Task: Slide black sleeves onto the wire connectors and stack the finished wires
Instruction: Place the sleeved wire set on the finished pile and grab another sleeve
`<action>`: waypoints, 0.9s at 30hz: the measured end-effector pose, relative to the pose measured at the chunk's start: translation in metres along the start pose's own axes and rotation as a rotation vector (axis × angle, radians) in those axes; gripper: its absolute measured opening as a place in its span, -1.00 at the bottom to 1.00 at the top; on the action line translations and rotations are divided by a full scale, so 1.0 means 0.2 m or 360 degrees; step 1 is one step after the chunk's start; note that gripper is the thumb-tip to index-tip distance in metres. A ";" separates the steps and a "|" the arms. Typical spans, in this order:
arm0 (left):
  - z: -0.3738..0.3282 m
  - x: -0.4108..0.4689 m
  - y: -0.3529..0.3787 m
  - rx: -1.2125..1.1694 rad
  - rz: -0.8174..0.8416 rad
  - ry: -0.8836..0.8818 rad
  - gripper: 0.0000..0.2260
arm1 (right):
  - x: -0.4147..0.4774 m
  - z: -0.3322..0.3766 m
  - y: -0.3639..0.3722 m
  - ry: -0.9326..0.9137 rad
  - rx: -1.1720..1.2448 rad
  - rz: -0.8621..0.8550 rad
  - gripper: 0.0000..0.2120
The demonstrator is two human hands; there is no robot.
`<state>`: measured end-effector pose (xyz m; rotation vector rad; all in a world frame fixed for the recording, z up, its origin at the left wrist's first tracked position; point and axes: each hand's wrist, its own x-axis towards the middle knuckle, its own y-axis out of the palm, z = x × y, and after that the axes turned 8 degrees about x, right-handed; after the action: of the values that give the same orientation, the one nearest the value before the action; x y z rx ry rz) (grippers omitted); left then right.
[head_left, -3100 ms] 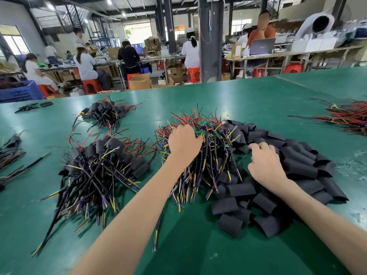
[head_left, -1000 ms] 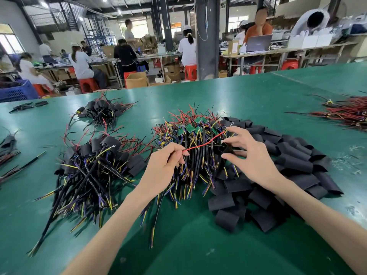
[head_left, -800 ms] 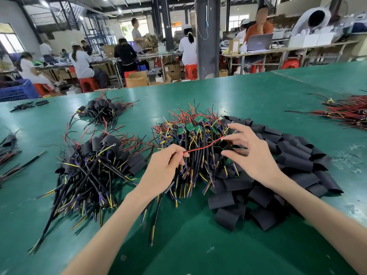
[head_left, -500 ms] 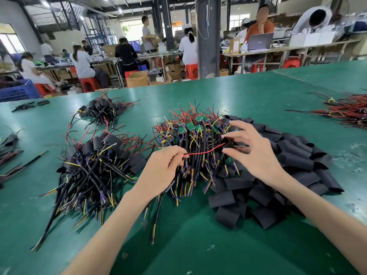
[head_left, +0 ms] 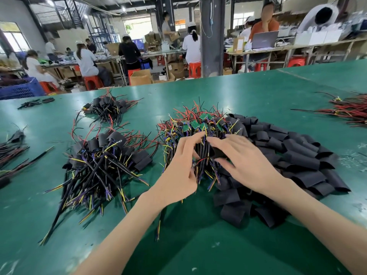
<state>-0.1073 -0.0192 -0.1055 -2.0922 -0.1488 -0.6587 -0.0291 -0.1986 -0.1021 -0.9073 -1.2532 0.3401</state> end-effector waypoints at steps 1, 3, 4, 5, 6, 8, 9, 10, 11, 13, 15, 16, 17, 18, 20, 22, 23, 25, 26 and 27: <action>0.00 0.00 0.00 -0.0012 -0.0020 -0.0003 -0.17 | 0.00 0.02 0.01 0.0006 0.0065 0.0034 -0.45; 0.00 0.00 0.02 -0.0050 -0.0055 -0.0009 -0.23 | -0.01 0.05 0.02 0.0054 0.0216 0.0106 -0.46; 0.00 0.01 0.02 -0.0066 -0.0066 -0.0010 -0.28 | -0.02 0.05 0.02 0.0085 0.0288 0.0133 -0.46; 0.01 0.01 0.03 -0.0069 -0.0076 -0.0009 -0.34 | -0.02 0.05 0.03 0.0113 0.0357 0.0151 -0.46; 0.01 0.01 0.03 -0.0059 -0.0087 -0.0012 -0.39 | -0.02 0.05 0.03 0.0134 0.0417 0.0154 -0.47; 0.03 0.01 0.02 0.0008 -0.0109 -0.0032 -0.52 | -0.02 0.03 0.04 0.0191 0.0504 0.0124 -0.47; 0.04 0.01 0.01 0.0066 -0.0109 -0.0041 -0.59 | -0.02 0.02 0.04 0.0230 0.0538 0.0106 -0.47; 0.05 0.01 0.01 0.0126 -0.0101 -0.0050 -0.66 | -0.02 0.02 0.03 0.0265 0.0567 0.0097 -0.47; 0.05 0.01 0.01 0.0175 -0.0089 -0.0065 -0.72 | -0.03 0.01 0.03 0.0289 0.0584 0.0100 -0.47; 0.06 0.01 0.00 0.0268 -0.0078 -0.0082 -0.76 | -0.03 0.02 0.03 0.0292 0.0593 0.0118 -0.48; 0.05 0.01 0.00 0.0418 -0.0094 -0.0073 -0.73 | -0.03 0.03 0.03 0.0273 0.0603 0.0125 -0.49; 0.04 0.01 -0.01 0.0477 -0.0107 -0.0080 -0.72 | -0.03 0.03 0.03 0.0259 0.0608 0.0120 -0.49; 0.04 0.01 -0.01 0.0495 -0.0114 -0.0091 -0.71 | -0.03 0.03 0.03 0.0250 0.0614 0.0113 -0.49; 0.03 0.01 -0.02 0.0464 -0.0113 -0.0093 -0.70 | -0.03 0.04 0.03 0.0250 0.0618 0.0106 -0.50; 0.02 0.02 -0.02 0.0337 -0.0077 -0.0070 -0.65 | -0.03 0.04 0.03 0.0260 0.0618 0.0080 -0.50; 0.02 0.01 -0.01 0.0255 0.0021 -0.0081 -0.60 | -0.04 0.04 0.03 0.0282 0.0609 0.0057 -0.51; 0.02 0.01 -0.01 0.0218 0.0060 -0.0123 -0.59 | -0.04 0.03 0.04 0.0300 0.0599 0.0049 -0.51; 0.02 0.01 0.00 0.0162 0.0068 -0.0189 -0.65 | -0.05 0.02 0.05 0.0334 0.0586 0.0031 -0.50; 0.03 0.01 0.00 0.0165 0.0054 -0.0197 -0.69 | -0.05 0.01 0.06 0.0345 0.0588 0.0022 -0.50; 0.03 0.01 0.00 0.0184 0.0040 -0.0192 -0.71 | -0.06 0.00 0.06 0.0350 0.0599 0.0018 -0.51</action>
<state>-0.1033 -0.0153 -0.1072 -2.0195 -0.2230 -0.4970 -0.0303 -0.1983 -0.1184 -0.6099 -0.9407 0.4549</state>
